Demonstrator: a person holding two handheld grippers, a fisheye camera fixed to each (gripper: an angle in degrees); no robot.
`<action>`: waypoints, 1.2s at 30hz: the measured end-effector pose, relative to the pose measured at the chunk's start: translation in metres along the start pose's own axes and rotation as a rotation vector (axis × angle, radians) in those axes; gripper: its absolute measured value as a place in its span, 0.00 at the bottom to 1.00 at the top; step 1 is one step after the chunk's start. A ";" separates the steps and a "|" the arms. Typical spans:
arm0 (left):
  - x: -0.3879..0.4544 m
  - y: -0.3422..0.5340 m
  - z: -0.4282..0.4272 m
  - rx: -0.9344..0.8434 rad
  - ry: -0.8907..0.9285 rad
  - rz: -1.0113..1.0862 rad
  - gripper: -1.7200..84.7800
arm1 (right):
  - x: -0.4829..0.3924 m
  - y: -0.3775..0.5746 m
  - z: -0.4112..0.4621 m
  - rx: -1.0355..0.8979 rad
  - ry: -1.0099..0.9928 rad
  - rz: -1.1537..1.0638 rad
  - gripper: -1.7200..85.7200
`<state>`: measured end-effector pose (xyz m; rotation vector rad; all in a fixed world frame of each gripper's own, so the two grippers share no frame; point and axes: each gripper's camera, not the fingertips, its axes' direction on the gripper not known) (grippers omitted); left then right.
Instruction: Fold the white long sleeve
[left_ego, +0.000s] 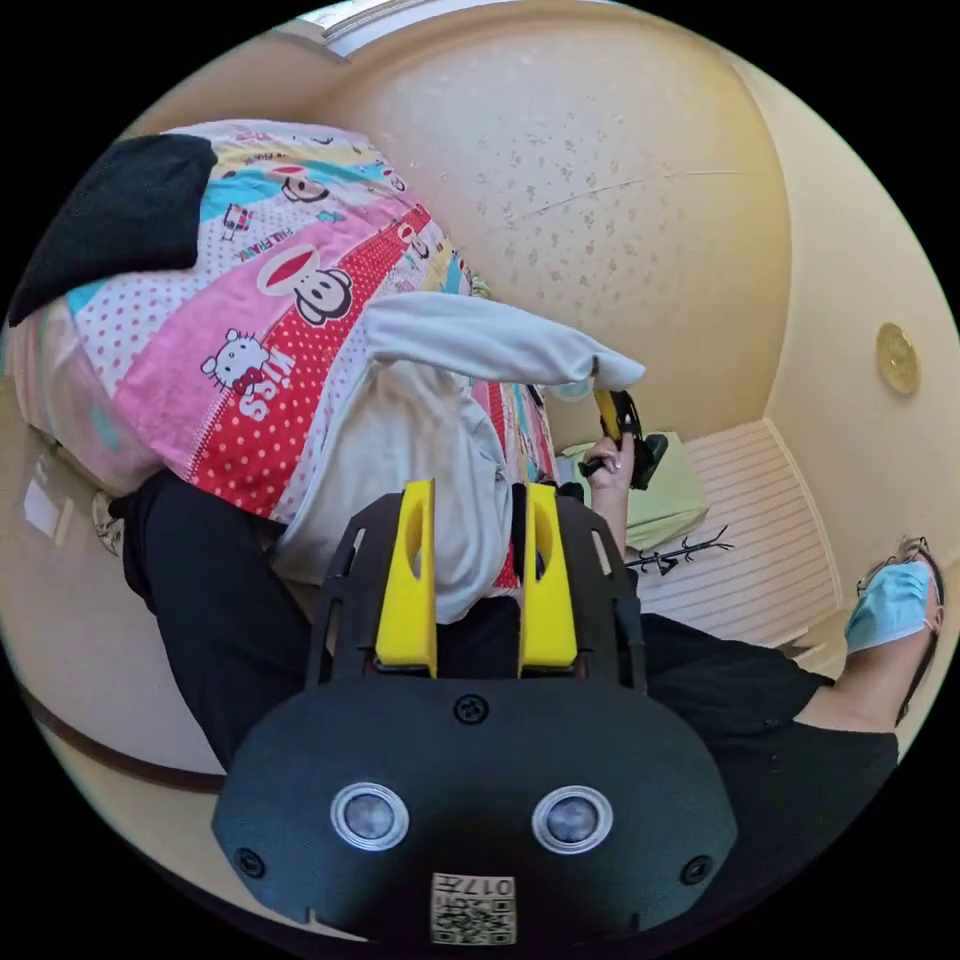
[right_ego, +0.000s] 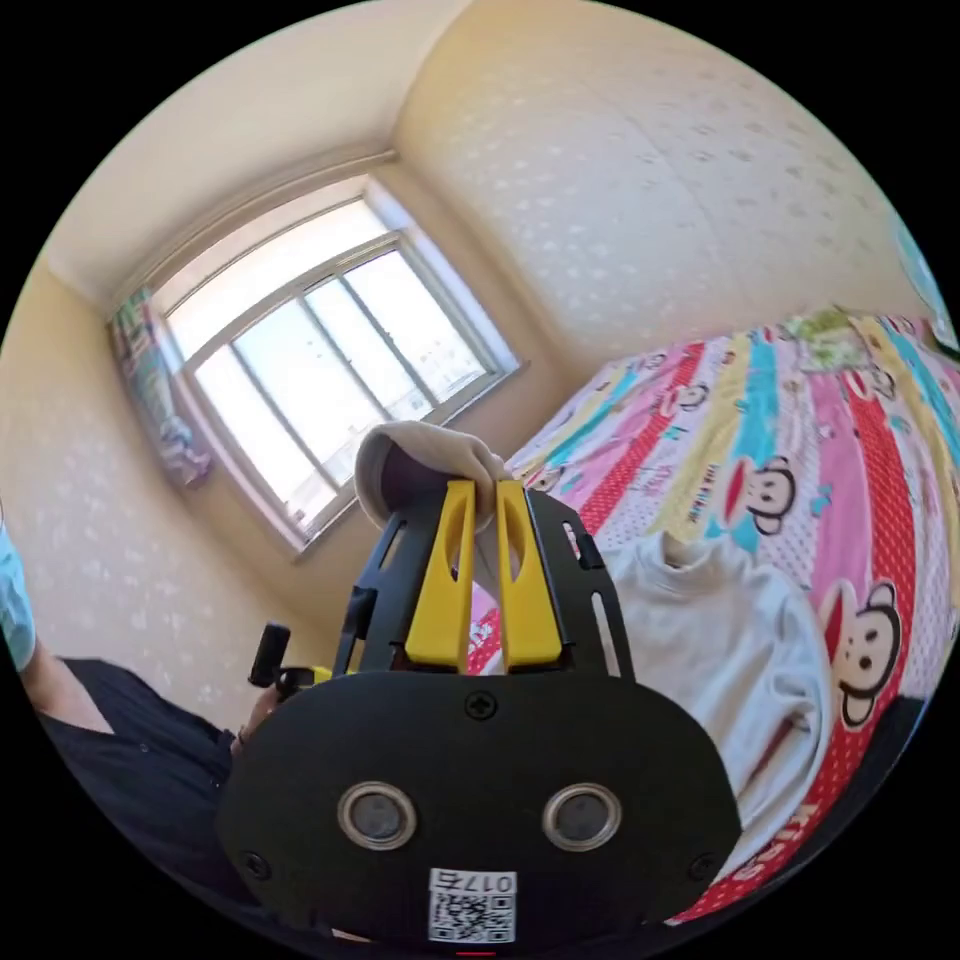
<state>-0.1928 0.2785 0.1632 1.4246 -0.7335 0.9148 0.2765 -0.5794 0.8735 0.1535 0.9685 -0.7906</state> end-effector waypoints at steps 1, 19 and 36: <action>-0.006 0.003 0.008 -0.022 0.006 -0.021 0.18 | 0.054 0.008 -0.013 0.021 0.104 0.120 0.09; -0.047 -0.037 0.226 -0.363 -0.742 0.173 0.09 | 0.156 0.236 -0.090 -0.301 0.694 0.609 0.19; -0.069 -0.035 0.149 -0.258 -0.461 -0.031 0.07 | 0.079 0.060 -0.145 -0.396 1.174 0.298 0.04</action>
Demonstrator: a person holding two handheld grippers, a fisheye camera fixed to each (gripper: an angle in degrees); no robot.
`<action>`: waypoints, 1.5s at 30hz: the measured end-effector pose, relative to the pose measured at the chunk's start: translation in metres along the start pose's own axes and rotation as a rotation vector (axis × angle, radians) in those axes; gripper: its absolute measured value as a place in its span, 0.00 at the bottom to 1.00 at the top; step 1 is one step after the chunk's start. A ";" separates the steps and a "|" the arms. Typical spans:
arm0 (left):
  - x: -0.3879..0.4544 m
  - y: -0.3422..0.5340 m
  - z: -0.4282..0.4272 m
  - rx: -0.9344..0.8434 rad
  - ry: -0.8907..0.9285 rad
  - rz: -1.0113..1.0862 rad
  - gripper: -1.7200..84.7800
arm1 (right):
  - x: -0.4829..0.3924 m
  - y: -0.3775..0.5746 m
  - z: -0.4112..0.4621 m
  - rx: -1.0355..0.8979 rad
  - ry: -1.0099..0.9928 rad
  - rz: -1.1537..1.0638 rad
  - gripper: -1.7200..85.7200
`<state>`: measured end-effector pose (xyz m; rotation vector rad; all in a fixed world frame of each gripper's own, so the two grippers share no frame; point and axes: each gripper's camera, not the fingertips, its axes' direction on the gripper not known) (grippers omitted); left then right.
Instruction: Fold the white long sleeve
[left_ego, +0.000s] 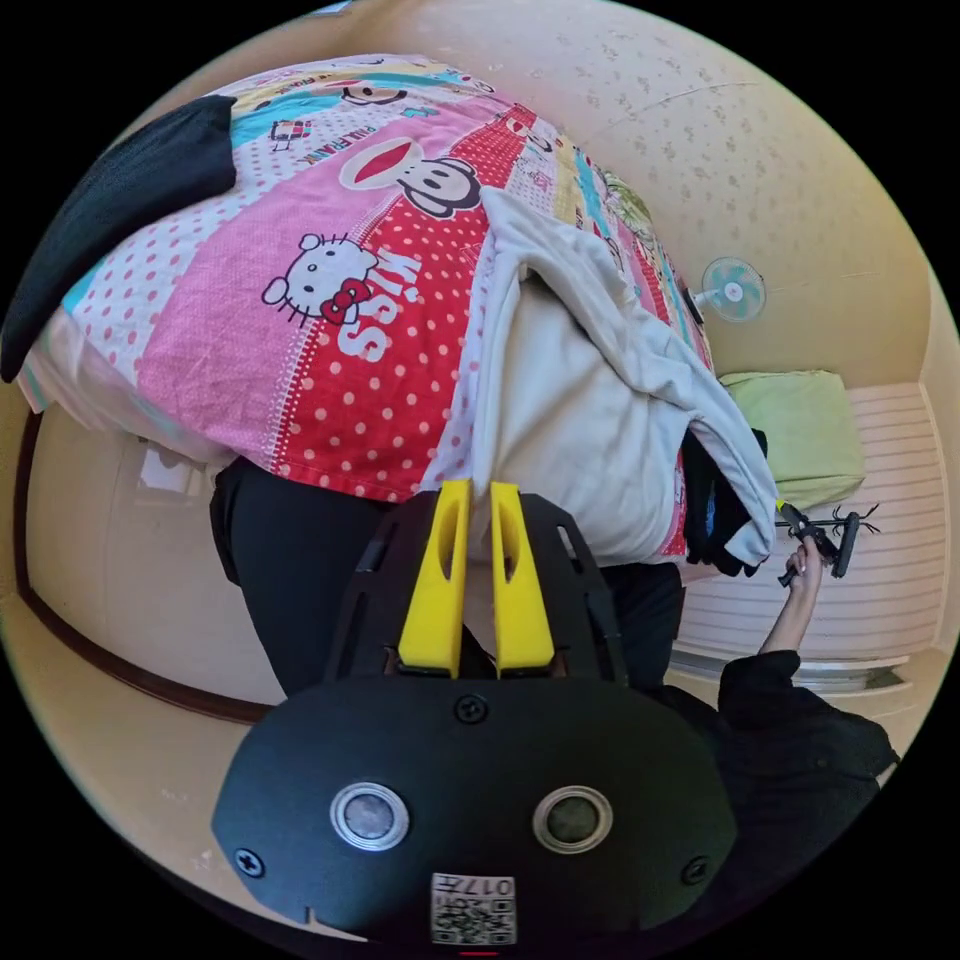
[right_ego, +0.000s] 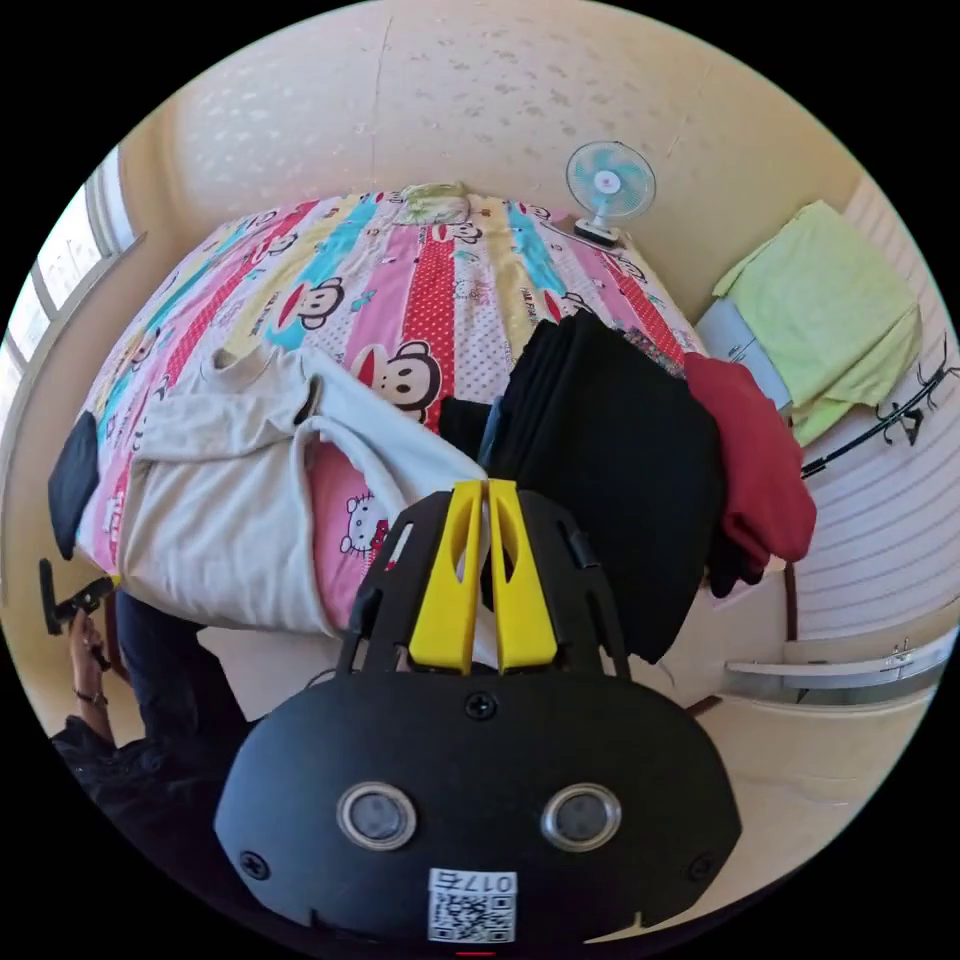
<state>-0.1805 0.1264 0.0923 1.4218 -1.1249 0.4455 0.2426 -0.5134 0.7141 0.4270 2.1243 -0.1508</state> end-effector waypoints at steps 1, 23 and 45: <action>0.000 0.002 0.000 0.003 -0.005 0.004 0.07 | 0.018 -0.017 -0.001 -0.047 -0.094 0.035 0.04; -0.030 0.056 -0.020 -0.001 0.143 -0.012 0.12 | -0.178 -0.130 0.099 -0.111 -0.593 -0.213 0.15; 0.102 -0.134 0.037 0.139 -0.055 0.196 0.03 | -0.215 -0.124 0.210 -0.093 -0.283 -0.229 0.10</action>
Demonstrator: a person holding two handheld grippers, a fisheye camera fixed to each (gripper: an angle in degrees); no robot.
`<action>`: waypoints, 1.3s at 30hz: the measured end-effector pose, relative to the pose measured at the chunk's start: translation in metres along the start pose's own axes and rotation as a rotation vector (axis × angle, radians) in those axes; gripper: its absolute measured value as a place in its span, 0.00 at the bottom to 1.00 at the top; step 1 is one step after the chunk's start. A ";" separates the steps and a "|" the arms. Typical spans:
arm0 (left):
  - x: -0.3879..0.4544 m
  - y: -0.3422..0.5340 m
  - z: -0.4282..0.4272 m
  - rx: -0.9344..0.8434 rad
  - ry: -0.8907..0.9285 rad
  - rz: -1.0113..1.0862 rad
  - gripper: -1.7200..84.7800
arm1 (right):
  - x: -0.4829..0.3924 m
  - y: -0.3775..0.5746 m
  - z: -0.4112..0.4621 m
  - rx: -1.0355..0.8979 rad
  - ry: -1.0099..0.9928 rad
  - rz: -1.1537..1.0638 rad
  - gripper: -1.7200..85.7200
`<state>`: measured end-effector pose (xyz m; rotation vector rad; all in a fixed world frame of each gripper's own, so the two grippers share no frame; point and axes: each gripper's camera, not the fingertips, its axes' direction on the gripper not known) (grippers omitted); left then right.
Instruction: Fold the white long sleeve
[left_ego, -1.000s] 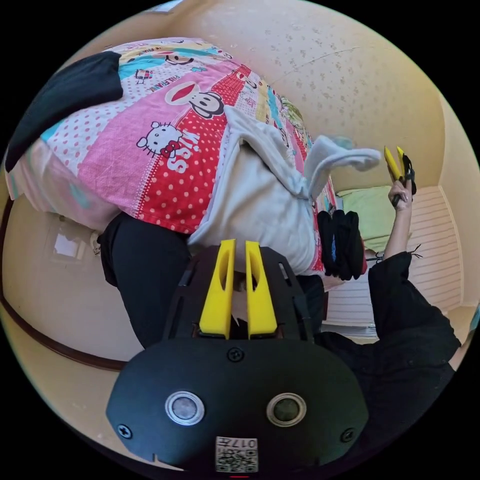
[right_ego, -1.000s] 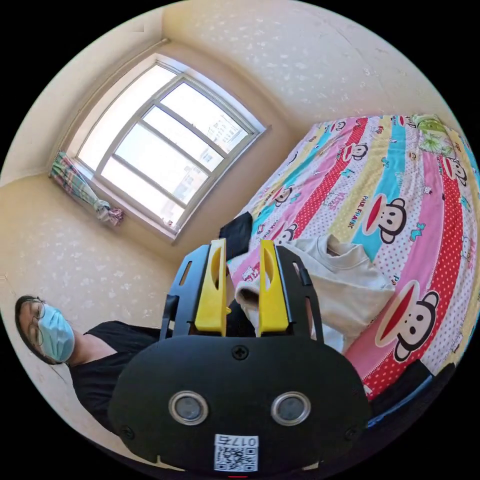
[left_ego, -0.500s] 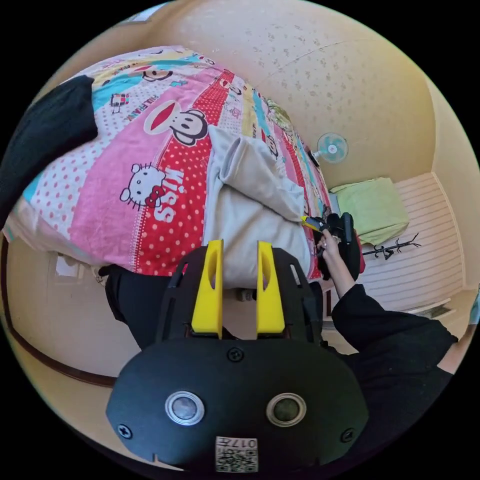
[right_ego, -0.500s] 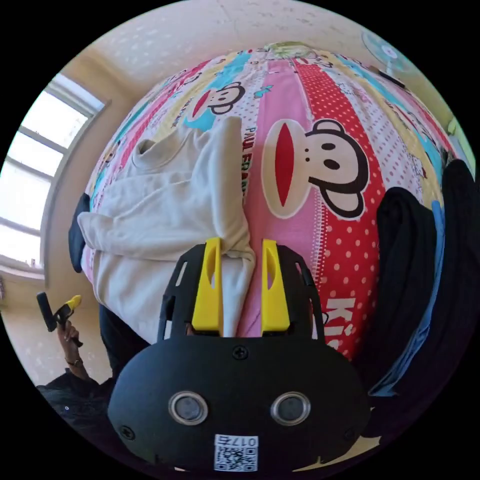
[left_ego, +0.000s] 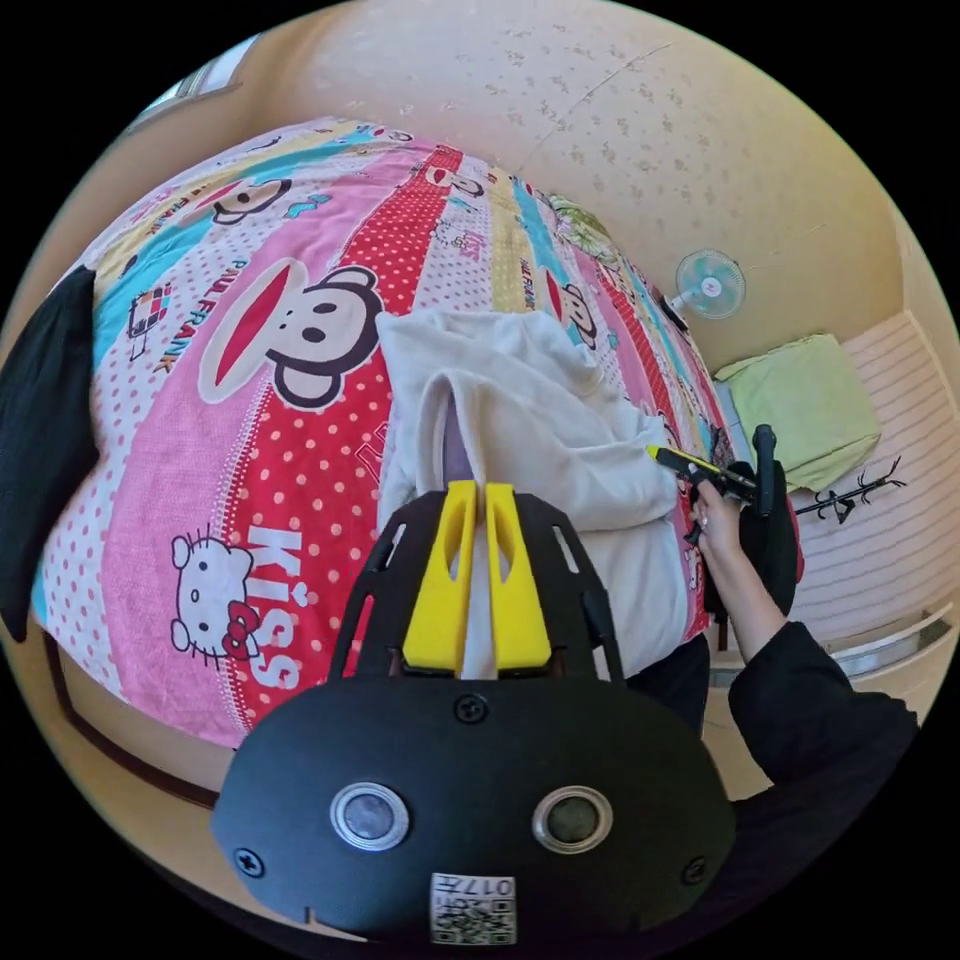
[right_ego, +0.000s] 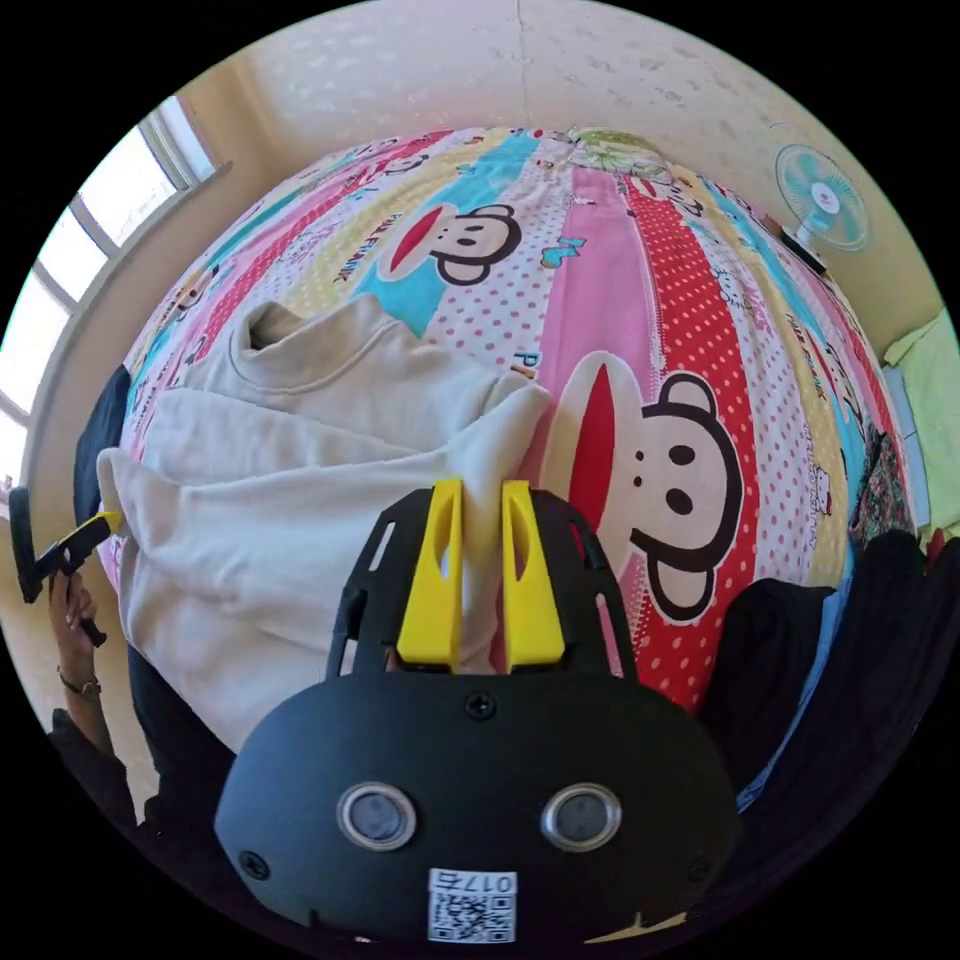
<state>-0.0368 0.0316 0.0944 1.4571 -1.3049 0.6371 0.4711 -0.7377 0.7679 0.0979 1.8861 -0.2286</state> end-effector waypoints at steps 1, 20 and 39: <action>0.003 0.002 -0.008 0.026 0.029 0.017 0.03 | -0.002 0.007 -0.009 0.061 0.011 -0.012 0.10; -0.042 0.089 -0.010 -0.013 0.103 -0.072 0.20 | 0.068 0.165 -0.067 0.157 -0.245 0.137 0.18; 0.018 0.025 -0.100 -0.036 0.034 0.141 0.13 | 0.079 0.211 -0.195 0.353 -0.464 0.049 0.09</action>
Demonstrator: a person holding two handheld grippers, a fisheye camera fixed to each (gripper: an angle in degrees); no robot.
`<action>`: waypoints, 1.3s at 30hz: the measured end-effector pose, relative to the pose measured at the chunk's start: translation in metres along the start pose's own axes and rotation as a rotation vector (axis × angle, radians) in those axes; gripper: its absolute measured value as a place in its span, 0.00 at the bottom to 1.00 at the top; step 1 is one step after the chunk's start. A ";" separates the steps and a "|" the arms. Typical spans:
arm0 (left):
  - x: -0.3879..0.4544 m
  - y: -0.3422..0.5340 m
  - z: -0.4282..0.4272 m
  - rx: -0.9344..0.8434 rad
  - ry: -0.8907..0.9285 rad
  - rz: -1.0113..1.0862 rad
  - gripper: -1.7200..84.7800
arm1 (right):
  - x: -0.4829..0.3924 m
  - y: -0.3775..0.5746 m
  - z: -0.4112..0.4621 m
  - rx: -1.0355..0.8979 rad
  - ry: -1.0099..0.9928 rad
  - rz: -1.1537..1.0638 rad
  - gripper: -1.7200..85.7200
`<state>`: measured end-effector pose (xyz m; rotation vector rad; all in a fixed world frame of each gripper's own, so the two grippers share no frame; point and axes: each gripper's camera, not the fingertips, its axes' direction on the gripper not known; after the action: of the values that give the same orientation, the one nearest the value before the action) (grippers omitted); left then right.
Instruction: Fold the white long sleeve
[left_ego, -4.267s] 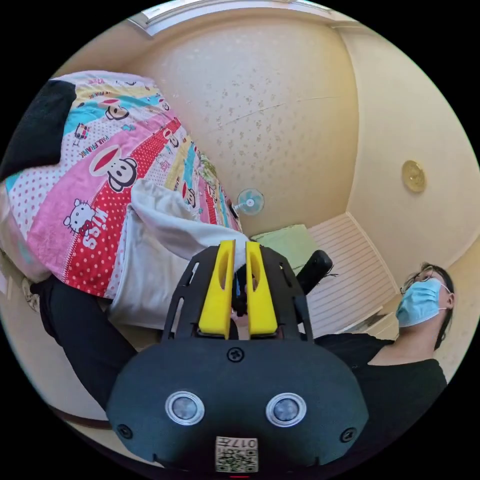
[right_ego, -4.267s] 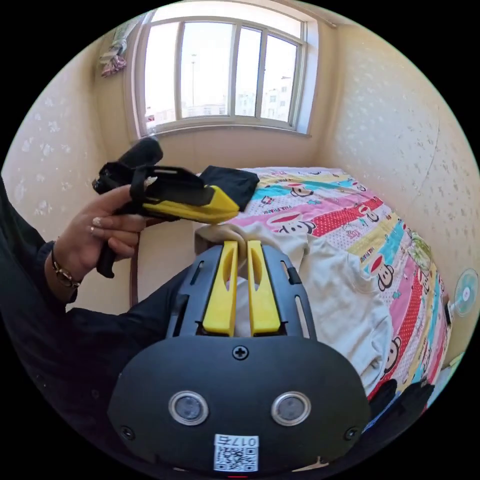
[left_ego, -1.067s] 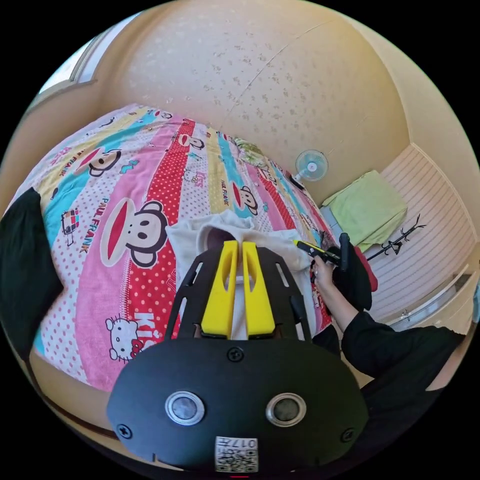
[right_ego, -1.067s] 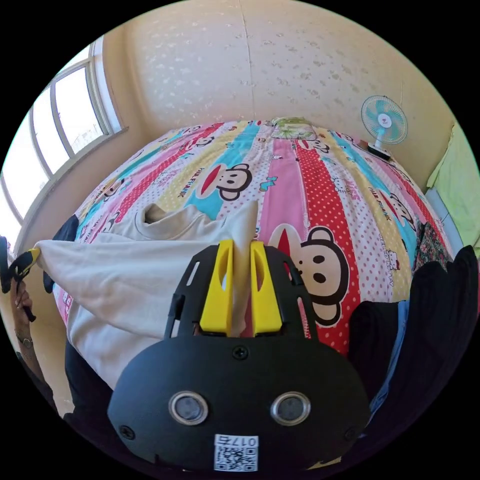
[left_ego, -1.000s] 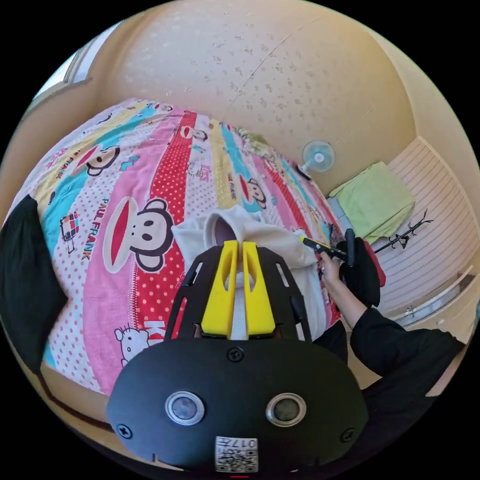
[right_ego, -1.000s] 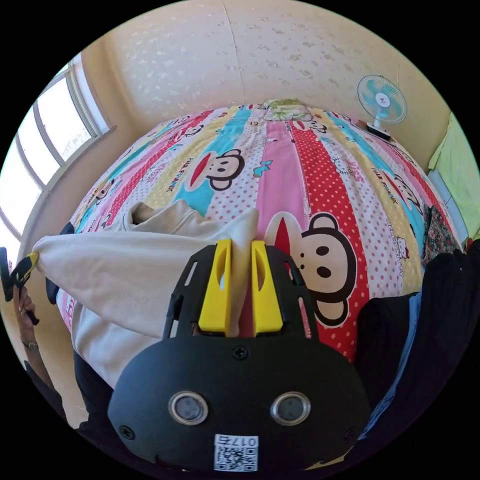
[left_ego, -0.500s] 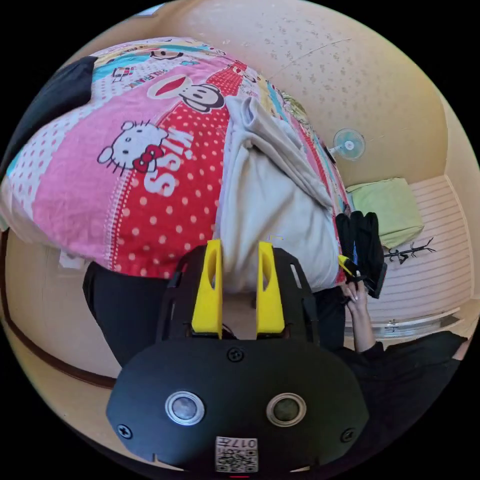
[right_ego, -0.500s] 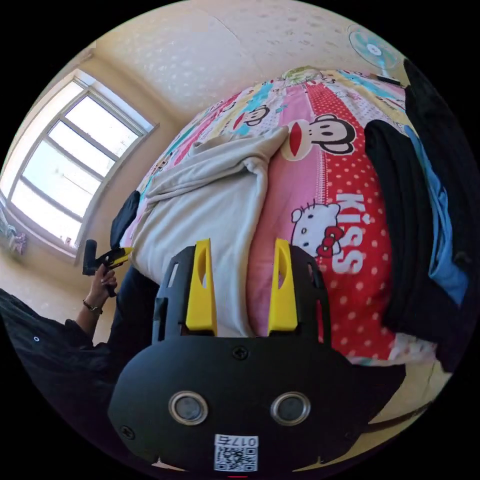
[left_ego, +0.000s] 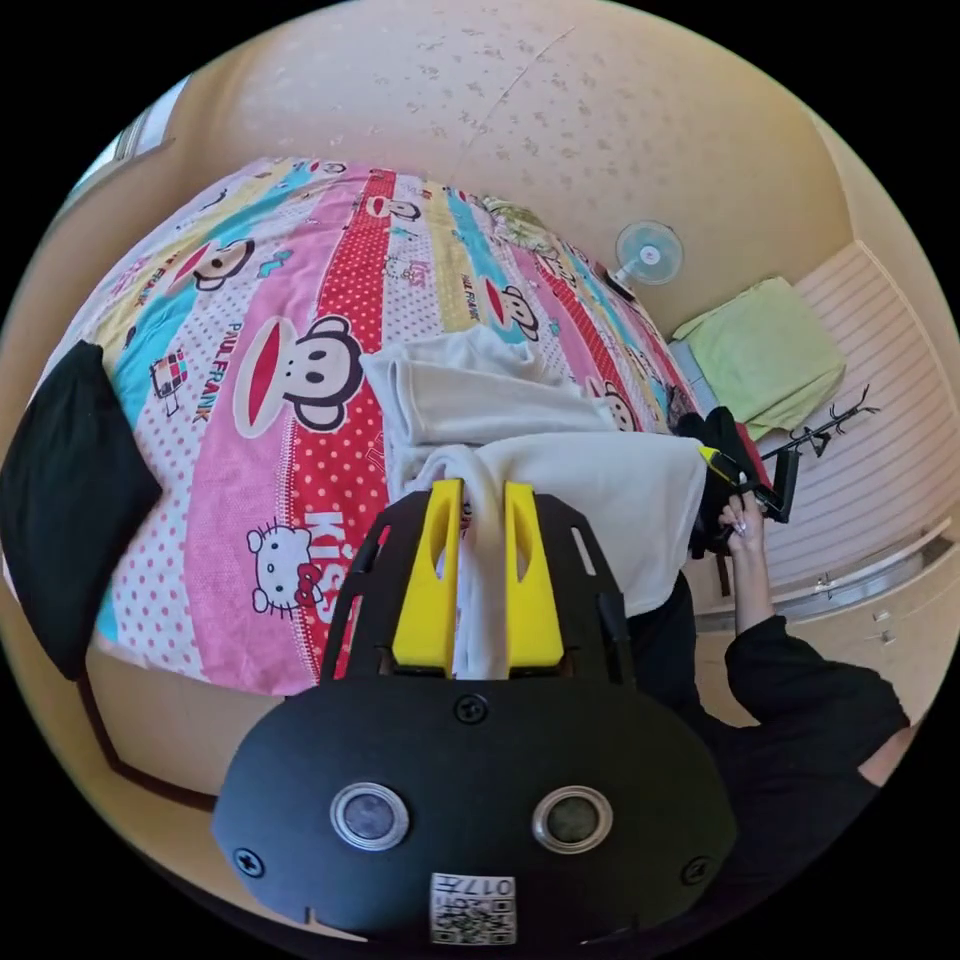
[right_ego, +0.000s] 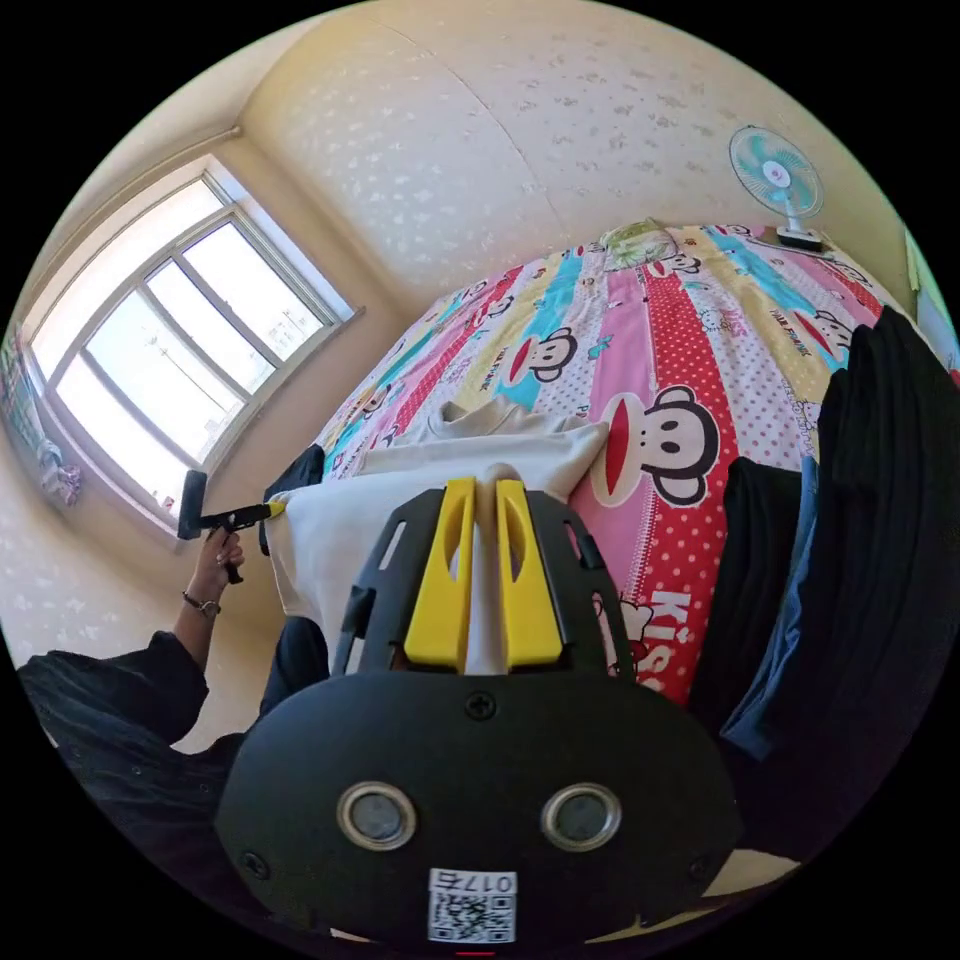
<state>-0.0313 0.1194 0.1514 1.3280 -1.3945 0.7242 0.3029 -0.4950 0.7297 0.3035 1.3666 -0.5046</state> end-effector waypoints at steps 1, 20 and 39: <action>-0.007 -0.003 0.002 -0.004 0.005 -0.024 0.14 | 0.005 -0.019 0.010 -0.058 0.001 0.011 0.11; -0.088 0.170 -0.004 0.143 0.481 -0.193 0.05 | -0.011 0.125 -0.049 0.070 -0.193 0.194 0.06; -0.099 0.265 -0.138 0.318 0.824 -0.177 0.04 | -0.122 0.147 -0.266 0.227 -0.302 0.045 0.05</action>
<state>-0.2612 0.3337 0.1567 1.1573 -0.5112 1.2255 0.1370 -0.2188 0.7873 0.4239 1.0092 -0.6425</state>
